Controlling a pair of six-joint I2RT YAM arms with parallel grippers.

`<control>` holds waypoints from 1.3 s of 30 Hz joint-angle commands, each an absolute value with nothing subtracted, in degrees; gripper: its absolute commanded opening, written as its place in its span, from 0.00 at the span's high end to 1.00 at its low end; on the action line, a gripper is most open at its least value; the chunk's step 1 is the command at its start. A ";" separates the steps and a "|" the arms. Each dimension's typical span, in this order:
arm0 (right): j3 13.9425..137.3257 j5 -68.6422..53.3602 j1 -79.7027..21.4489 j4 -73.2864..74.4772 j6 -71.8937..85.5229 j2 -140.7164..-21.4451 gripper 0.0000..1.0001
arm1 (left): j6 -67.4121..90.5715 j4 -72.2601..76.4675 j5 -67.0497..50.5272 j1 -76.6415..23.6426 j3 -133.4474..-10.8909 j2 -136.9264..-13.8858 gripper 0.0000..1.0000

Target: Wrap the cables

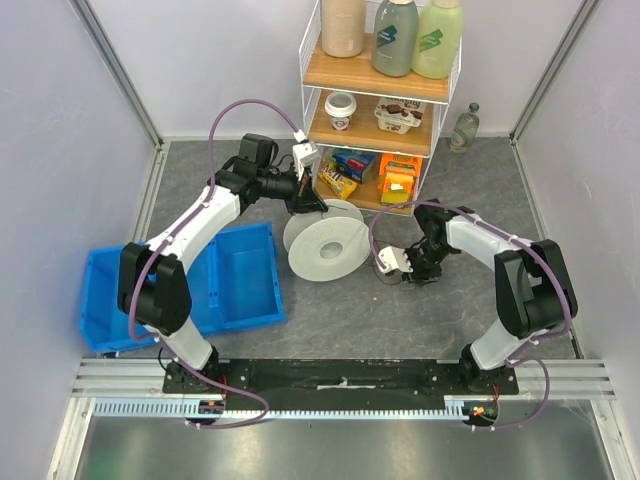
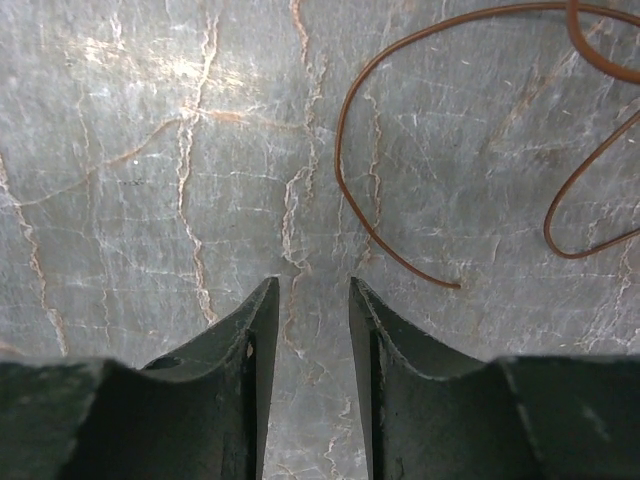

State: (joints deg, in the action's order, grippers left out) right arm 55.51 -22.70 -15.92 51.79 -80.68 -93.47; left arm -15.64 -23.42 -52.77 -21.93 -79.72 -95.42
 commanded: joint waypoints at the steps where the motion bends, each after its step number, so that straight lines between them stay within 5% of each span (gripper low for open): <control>1: 55.20 -21.97 -16.43 48.96 -79.54 -91.58 0.58 | -12.92 -20.04 -55.72 -21.80 -80.68 -94.83 0.98; 11: 56.60 -25.58 -16.79 46.67 -83.06 -91.40 0.38 | -13.01 -20.13 -56.07 -21.71 -80.25 -94.83 0.98; 18: 62.39 -24.44 -16.87 50.70 -87.01 -97.37 0.34 | -12.92 -20.04 -56.42 -21.71 -80.07 -94.92 0.98; 31: 57.05 -23.21 -17.93 51.77 -91.49 -98.00 0.47 | -12.22 -19.51 -56.25 -21.80 -79.98 -95.27 0.98; 39: 54.50 -18.99 -18.72 52.82 -89.03 -99.06 0.76 | -12.48 -19.60 -55.99 -21.71 -79.54 -94.66 0.98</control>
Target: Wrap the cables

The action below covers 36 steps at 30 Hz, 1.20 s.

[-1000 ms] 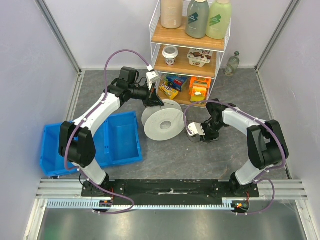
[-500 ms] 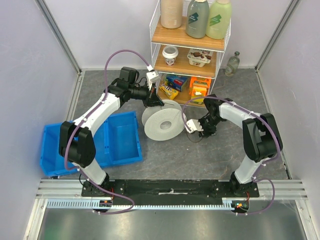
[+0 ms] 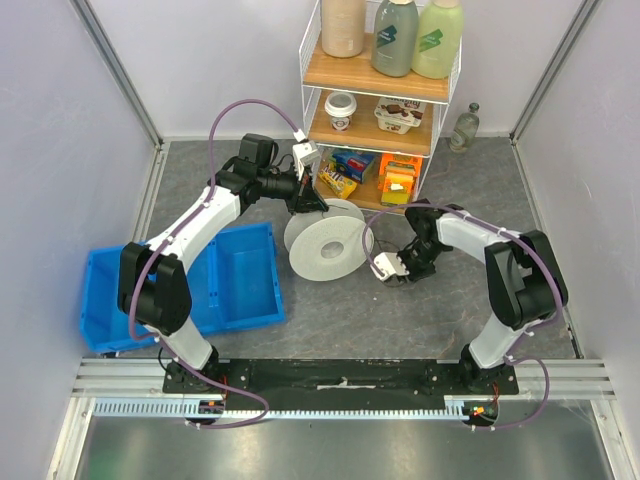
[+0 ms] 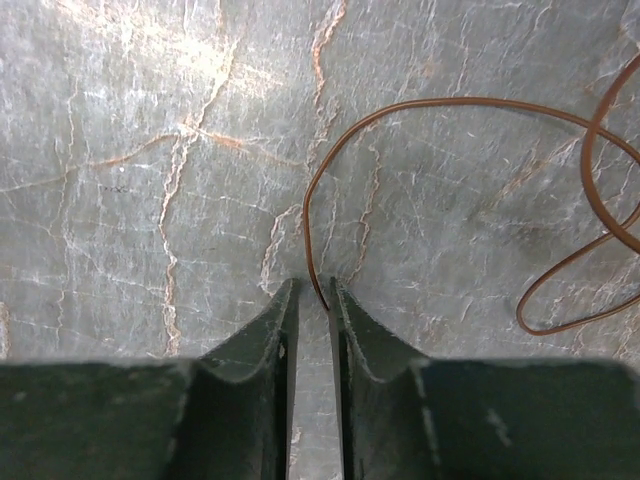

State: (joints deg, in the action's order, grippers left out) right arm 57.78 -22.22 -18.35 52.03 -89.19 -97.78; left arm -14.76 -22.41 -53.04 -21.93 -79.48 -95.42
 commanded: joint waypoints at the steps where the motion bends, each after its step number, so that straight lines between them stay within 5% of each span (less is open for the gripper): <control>1: 53.27 -18.72 -18.72 51.95 -88.86 -98.10 0.77 | -12.48 -19.60 -55.99 -21.71 -79.54 -94.57 0.98; 7: 45.44 -14.16 -20.04 42.10 -83.77 -92.37 1.00 | -12.04 -19.42 -55.99 -21.80 -79.54 -94.48 0.98; 17: 50.54 -22.23 -20.13 48.60 -78.66 -85.10 1.00 | -7.40 -18.55 -54.33 -21.71 -78.05 -91.59 0.98; 25: 51.06 -26.89 -22.41 52.73 -73.84 -73.40 1.00 | 24.31 -9.41 -52.39 -16.79 -77.08 -87.98 0.98; 36: 61.25 -33.39 -29.17 56.69 -63.29 -62.94 1.00 | 39.54 -22.84 -18.66 -15.91 -83.49 -81.65 0.98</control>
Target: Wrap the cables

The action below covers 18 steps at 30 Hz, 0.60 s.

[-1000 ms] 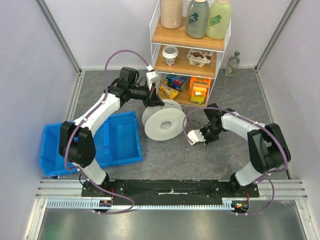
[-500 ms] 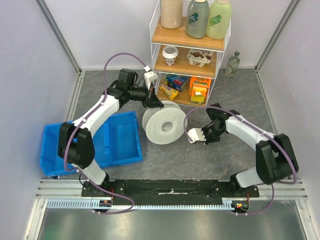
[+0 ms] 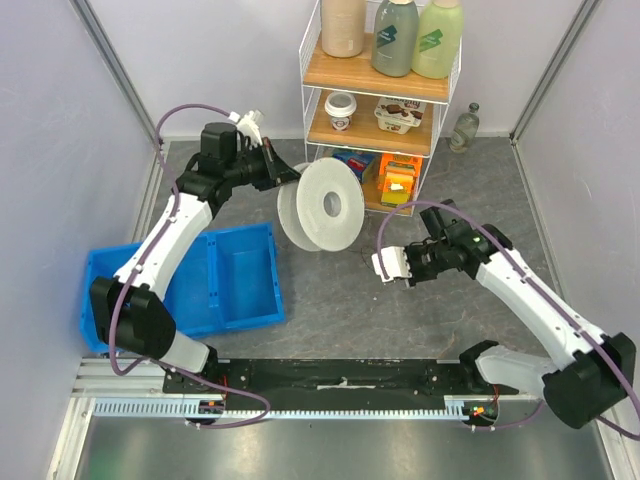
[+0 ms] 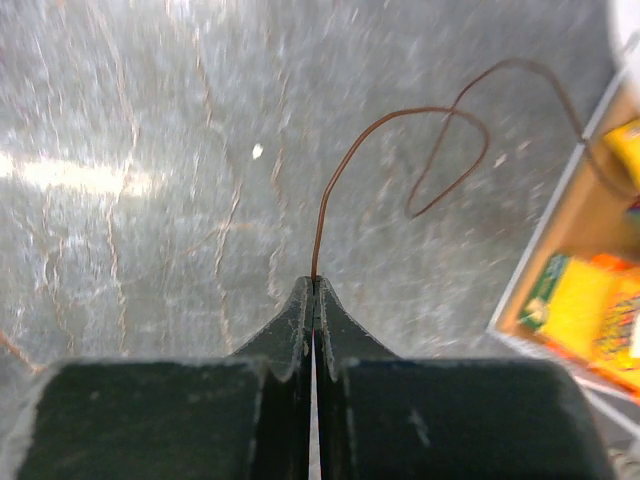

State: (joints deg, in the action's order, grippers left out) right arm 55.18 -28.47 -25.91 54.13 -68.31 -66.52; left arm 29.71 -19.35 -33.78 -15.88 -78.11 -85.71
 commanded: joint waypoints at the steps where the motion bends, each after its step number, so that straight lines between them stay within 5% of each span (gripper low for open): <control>1: 62.48 -34.01 -30.40 56.86 -62.41 -62.49 1.00 | 40.86 -23.98 -15.33 -15.91 -83.76 -81.30 0.98; 18: 87.44 -26.90 -56.33 46.59 -45.53 -66.88 1.00 | 36.75 -28.48 -2.19 -20.39 -82.27 -79.89 0.98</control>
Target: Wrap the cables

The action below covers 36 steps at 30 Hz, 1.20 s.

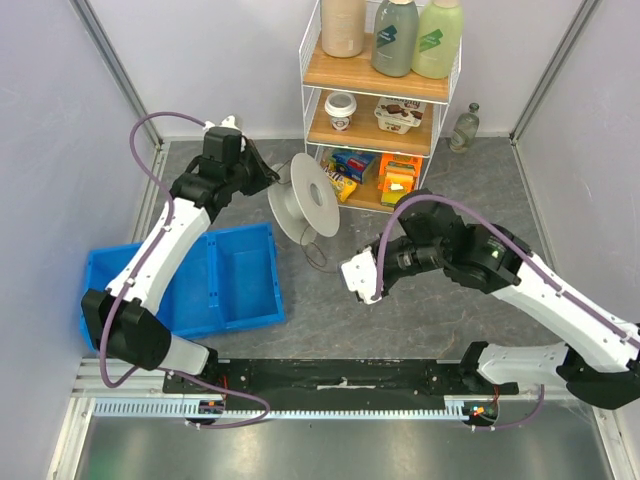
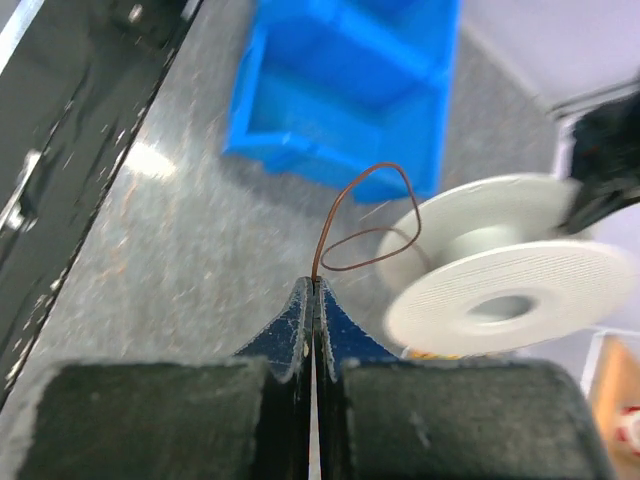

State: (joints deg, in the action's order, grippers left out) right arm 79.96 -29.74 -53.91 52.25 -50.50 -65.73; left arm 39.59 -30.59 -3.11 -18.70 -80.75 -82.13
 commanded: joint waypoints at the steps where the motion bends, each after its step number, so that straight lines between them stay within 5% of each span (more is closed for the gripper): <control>1: 89.10 -26.11 -56.86 45.45 -45.18 -67.41 1.00 | 35.09 -28.30 -2.89 -21.17 -81.57 -79.89 0.98; 18: 90.97 1.47 -56.69 27.08 -48.43 -66.62 1.00 | 5.99 -22.67 -35.22 -26.37 -65.14 -69.35 0.99; 36: 90.27 16.35 -48.44 16.35 -52.03 -64.34 1.00 | -10.63 -25.93 -31.90 -26.37 -54.41 -63.64 0.98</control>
State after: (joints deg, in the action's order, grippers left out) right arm 91.05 11.70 -51.31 20.34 -50.63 -66.28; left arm -3.01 -28.23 -31.62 -26.74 -55.44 -67.11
